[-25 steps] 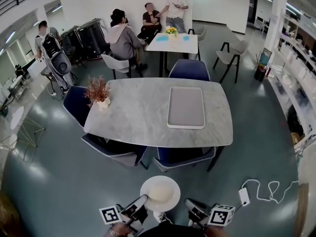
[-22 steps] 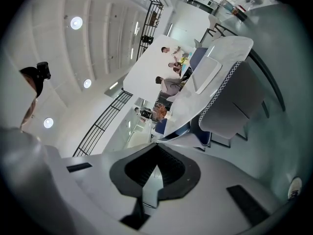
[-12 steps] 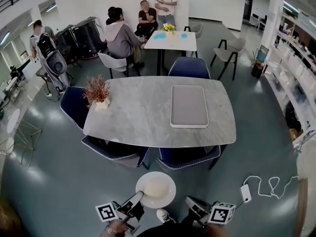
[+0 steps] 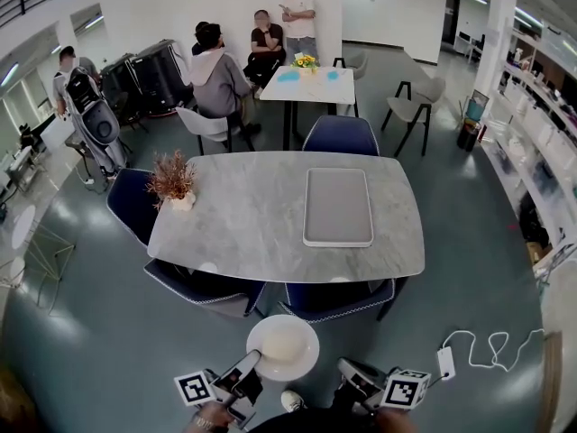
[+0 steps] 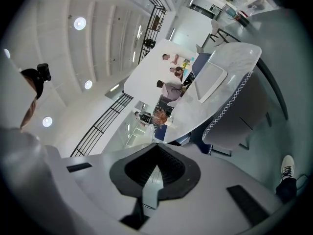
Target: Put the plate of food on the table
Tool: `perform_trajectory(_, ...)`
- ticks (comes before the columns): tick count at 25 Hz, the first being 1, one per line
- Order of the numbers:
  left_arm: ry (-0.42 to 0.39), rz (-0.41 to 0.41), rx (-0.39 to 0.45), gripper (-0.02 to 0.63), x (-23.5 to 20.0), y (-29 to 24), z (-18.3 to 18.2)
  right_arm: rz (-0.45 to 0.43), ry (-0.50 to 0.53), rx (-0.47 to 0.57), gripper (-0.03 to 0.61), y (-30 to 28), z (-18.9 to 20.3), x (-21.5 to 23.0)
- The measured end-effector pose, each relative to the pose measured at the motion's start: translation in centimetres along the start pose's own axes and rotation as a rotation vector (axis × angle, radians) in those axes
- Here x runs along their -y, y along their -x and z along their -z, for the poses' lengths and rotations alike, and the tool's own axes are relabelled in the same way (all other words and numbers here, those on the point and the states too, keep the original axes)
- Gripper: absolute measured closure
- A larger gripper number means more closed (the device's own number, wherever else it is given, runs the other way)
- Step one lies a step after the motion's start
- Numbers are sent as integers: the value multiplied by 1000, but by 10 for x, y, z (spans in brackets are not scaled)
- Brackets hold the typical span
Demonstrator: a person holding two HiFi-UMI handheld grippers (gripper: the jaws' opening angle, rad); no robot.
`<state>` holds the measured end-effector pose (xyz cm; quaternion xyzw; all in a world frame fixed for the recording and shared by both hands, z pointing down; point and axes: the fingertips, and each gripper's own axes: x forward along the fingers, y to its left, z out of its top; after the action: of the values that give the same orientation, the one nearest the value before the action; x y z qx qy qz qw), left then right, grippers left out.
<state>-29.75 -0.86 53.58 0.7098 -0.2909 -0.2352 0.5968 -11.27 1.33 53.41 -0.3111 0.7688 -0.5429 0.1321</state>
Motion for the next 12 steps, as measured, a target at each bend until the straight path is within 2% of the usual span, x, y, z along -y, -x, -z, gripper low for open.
perform_trajectory(2, -3, 1, 6, 584, 3, -14, 1, -30, -20, 2, 568, 2, -13, 1)
perform_trajectory(5, -13, 9, 9, 584, 9, -41, 4, -14, 17, -4, 568, 11, -38, 10)
perform_trajectory(12, -18, 11, 29, 584, 13, -101, 10, -25, 14, -5, 568, 28, -92, 34)
